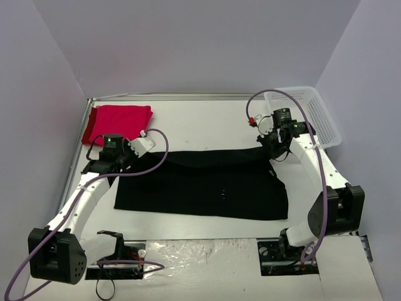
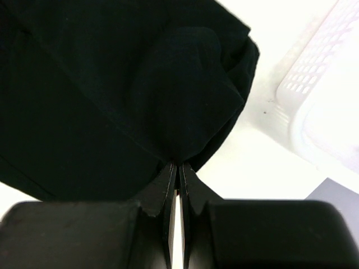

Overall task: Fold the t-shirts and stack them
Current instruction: Fold the other side of the tshirt into a rectangle

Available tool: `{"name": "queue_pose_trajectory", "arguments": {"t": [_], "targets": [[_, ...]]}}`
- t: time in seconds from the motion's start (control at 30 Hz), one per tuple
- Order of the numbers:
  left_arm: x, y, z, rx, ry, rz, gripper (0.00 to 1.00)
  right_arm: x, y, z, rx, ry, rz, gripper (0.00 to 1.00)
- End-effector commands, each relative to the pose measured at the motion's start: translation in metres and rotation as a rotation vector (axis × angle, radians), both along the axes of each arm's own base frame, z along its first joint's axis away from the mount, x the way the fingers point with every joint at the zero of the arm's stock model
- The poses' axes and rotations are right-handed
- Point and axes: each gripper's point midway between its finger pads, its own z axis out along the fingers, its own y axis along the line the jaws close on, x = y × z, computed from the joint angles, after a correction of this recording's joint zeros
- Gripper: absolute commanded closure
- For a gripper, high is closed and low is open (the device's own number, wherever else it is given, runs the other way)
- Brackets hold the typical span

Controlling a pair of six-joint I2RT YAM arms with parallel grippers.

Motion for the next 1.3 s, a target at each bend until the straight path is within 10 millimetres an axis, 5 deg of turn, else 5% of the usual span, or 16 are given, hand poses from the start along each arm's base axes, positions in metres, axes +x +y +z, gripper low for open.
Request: {"name": "queue_pose_trajectory", "arguments": {"t": [0.0, 0.4, 0.6, 0.8, 1.03, 1.27], "targets": [[0.005, 0.002, 0.016, 0.024, -0.068, -0.031, 0.98, -0.020, -0.005, -0.003, -0.010, 0.033, -0.022, 1.00], [-0.013, 0.003, -0.007, 0.119, 0.000, -0.143, 0.98, -0.051, -0.003, -0.028, -0.002, 0.166, 0.035, 1.00], [-0.048, -0.005, -0.040, 0.130, 0.135, -0.265, 0.91, -0.074, 0.000, -0.039, 0.007, 0.289, 0.090, 0.79], [-0.071, -0.008, -0.048, 0.120, 0.198, -0.303, 0.83, -0.067, 0.004, -0.033, 0.022, 0.282, 0.106, 0.70], [-0.047, 0.007, -0.038, 0.098, 0.116, -0.104, 0.82, -0.040, 0.020, -0.034, 0.088, 0.258, 0.124, 0.64], [-0.024, 0.010, -0.020, -0.071, 0.126, 0.130, 0.82, -0.016, 0.035, -0.074, 0.143, 0.364, 0.155, 0.66]]}}
